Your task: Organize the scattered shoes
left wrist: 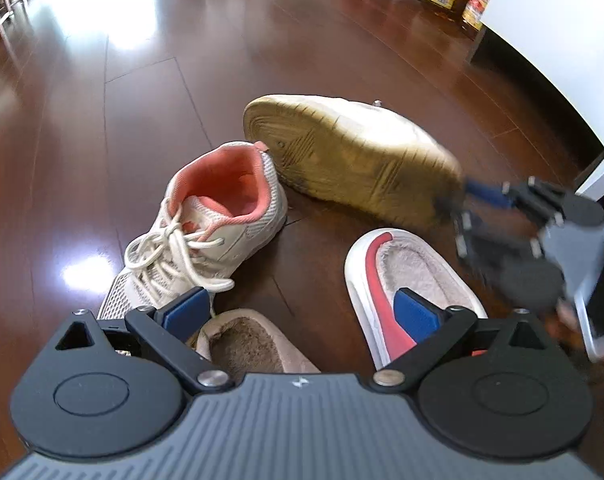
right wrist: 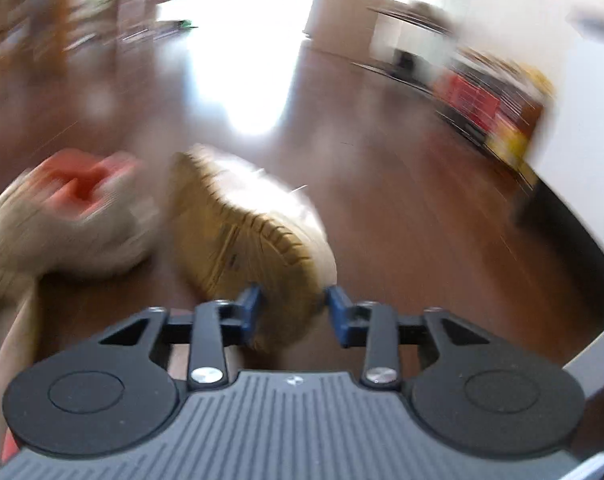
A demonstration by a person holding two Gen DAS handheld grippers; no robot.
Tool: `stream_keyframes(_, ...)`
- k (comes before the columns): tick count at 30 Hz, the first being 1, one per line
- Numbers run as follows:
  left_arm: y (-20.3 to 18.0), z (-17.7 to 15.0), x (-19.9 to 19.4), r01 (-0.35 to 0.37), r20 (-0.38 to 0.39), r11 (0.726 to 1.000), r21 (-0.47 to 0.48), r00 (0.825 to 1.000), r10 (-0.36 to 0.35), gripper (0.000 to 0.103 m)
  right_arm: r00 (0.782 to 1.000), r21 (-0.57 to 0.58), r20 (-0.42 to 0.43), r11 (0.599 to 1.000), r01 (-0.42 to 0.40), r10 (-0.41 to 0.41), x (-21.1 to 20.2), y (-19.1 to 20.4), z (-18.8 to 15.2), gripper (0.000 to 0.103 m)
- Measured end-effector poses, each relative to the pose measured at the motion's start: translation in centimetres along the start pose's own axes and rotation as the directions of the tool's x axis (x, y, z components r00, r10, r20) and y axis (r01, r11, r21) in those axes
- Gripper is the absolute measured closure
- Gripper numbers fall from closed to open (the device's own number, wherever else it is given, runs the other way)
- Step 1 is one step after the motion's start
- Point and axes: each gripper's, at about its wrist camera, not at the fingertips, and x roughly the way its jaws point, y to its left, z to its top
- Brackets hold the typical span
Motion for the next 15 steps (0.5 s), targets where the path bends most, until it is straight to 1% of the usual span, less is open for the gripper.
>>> stream_keyframes(1, 0.1, -0.2, -0.2, -0.005, 0.002, 1.0, -0.008, 1.0, 0.005, 0.003, 0.999, -0.014, -0.008, 0.999, -0.035, 0.035, -0.5, 0.1, 0.0, 0.084)
stream_keyframes(2, 0.2, -0.3, -0.2, -0.007, 0.002, 1.0, -0.013, 1.0, 0.007, 0.003, 0.997, -0.028, -0.016, 0.997, -0.07, 0.07, -1.1, 0.2, 0.0, 0.084)
stream_keyframes(4, 0.3, -0.6, -0.2, -0.012, -0.002, 1.0, -0.023, 1.0, 0.012, 0.003, 0.99, -0.054, -0.034, 0.989, -0.14, 0.139, -2.2, 0.3, -0.1, 0.086)
stream_keyframes(5, 0.2, -0.7, -0.2, -0.014, -0.005, 1.0, -0.025, 1.0, 0.014, 0.003, 0.984, -0.067, -0.044, 0.982, -0.175, 0.173, -2.7, 0.4, -0.1, 0.086)
stream_keyframes(6, 0.2, -0.8, -0.1, -0.016, -0.009, 1.0, -0.027, 1.0, 0.016, 0.003, 0.981, -0.072, -0.045, 0.979, -0.191, 0.188, -3.1, 0.5, 0.0, 0.08)
stream_keyframes(7, 0.2, -0.9, -0.1, -0.018, -0.012, 0.999, -0.027, 1.0, 0.018, 0.003, 0.985, -0.046, -0.022, 0.984, -0.172, 0.171, -3.2, 0.0, 0.6, 0.065)
stream_keyframes(8, 0.2, -0.9, -0.1, -0.02, -0.012, 1.0, -0.024, 1.0, 0.02, 0.003, 0.988, 0.018, 0.017, 0.988, -0.156, 0.155, -3.1, -1.0, 1.7, 0.053)
stream_keyframes(9, 0.2, -0.9, -0.1, -0.023, -0.011, 1.0, -0.019, 1.0, 0.023, 0.003, 0.988, 0.087, 0.052, 0.985, -0.151, 0.146, -2.7, -1.9, 2.8, 0.023)
stream_keyframes(10, 0.2, -0.9, -0.1, -0.026, -0.011, 1.0, -0.015, 1.0, 0.026, 0.003, 0.989, 0.149, 0.073, 0.979, -0.137, 0.127, -2.0, -2.5, 3.8, 0.001)
stream_keyframes(11, 0.2, -0.9, 0.0, -0.029, -0.012, 1.0, -0.012, 1.0, 0.028, 0.003, 0.99, 0.213, 0.072, 0.968, -0.133, 0.121, -0.7, -3.1, 4.9, 0.001)
stream_keyframes(12, 0.3, -0.9, 0.1, -0.033, -0.016, 0.999, -0.01, 0.999, 0.033, 0.003, 0.989, 0.284, 0.028, 0.948, -0.146, 0.144, 1.8, -3.7, 5.7, 0.002)
stream_keyframes(13, 0.4, -0.9, 0.1, -0.037, -0.02, 0.999, -0.01, 0.999, 0.037, 0.003, 0.986, 0.354, -0.03, 0.925, -0.142, 0.163, 4.5, -4.1, 5.9, 0.011)
stream_keyframes(14, 0.6, -0.9, 0.1, -0.037, -0.02, 0.999, -0.012, 0.999, 0.037, 0.003, 0.983, 0.417, -0.083, 0.902, -0.117, 0.166, 6.5, -4.5, 5.9, 0.018)
stream_keyframes(15, 0.8, -1.0, 0.1, -0.036, -0.018, 0.999, -0.015, 0.999, 0.036, 0.003, 0.978, 0.452, -0.111, 0.885, -0.108, 0.176, 7.6, -4.7, 5.7, 0.02)
